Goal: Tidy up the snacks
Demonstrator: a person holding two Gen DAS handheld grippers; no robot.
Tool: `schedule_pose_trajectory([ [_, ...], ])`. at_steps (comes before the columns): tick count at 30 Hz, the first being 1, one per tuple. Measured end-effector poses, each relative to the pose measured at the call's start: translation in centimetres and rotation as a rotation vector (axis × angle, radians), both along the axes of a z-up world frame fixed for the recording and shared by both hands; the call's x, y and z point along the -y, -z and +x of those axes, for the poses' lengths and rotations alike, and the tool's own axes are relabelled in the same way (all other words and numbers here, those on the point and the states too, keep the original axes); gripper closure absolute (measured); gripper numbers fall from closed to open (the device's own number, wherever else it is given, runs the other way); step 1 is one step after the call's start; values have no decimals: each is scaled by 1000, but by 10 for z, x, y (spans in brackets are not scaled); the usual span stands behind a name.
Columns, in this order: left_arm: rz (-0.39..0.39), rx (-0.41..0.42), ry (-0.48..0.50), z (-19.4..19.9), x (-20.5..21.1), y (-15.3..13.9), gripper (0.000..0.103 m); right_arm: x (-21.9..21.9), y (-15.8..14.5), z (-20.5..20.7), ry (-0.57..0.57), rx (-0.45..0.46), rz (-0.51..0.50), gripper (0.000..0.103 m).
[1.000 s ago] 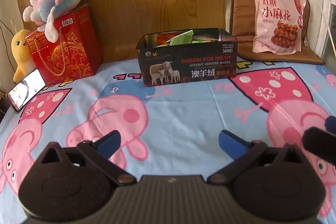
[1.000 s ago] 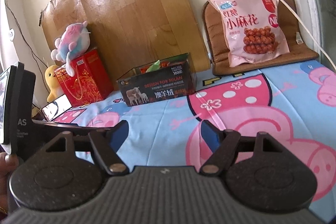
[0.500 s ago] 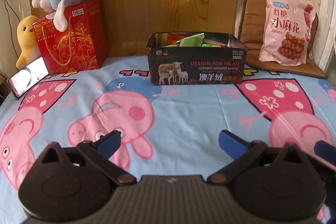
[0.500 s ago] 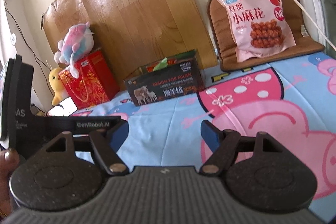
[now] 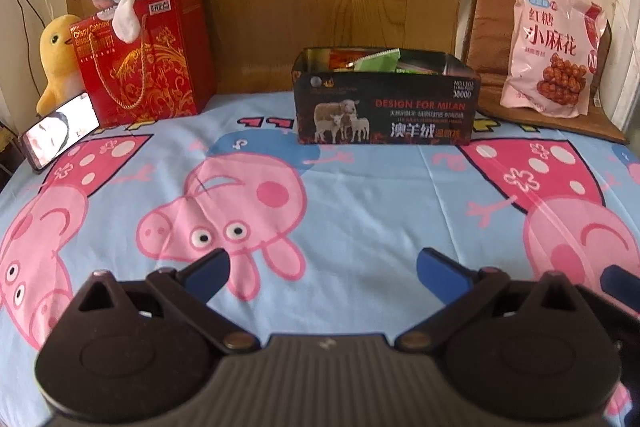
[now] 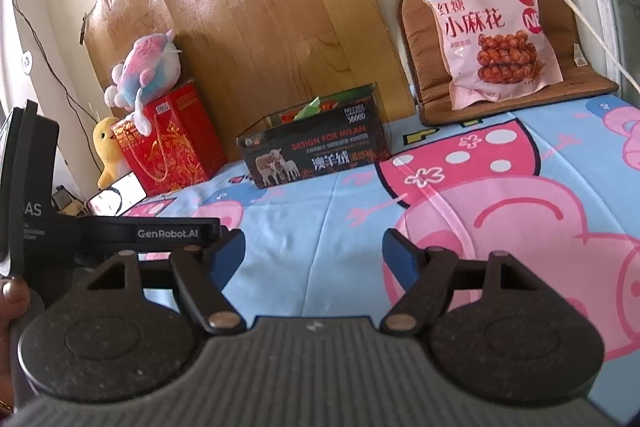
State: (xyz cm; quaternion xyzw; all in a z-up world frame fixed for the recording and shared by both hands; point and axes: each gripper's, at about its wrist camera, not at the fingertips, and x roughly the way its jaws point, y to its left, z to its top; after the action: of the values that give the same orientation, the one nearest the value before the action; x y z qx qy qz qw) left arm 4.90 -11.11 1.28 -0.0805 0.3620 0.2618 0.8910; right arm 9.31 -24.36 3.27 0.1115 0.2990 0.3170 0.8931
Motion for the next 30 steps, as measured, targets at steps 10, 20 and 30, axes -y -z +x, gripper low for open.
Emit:
schedule_pose_trajectory([
  [10,10,-4,4,2,3,3,0,5,7,2,19,-22,5,25],
  [20,20,-5,4,1,5,5,0,6,8,2,19,-23,8,25],
  [30,22,-7,4,-1,5,6,0,5,8,-2,18,-18,12,25],
])
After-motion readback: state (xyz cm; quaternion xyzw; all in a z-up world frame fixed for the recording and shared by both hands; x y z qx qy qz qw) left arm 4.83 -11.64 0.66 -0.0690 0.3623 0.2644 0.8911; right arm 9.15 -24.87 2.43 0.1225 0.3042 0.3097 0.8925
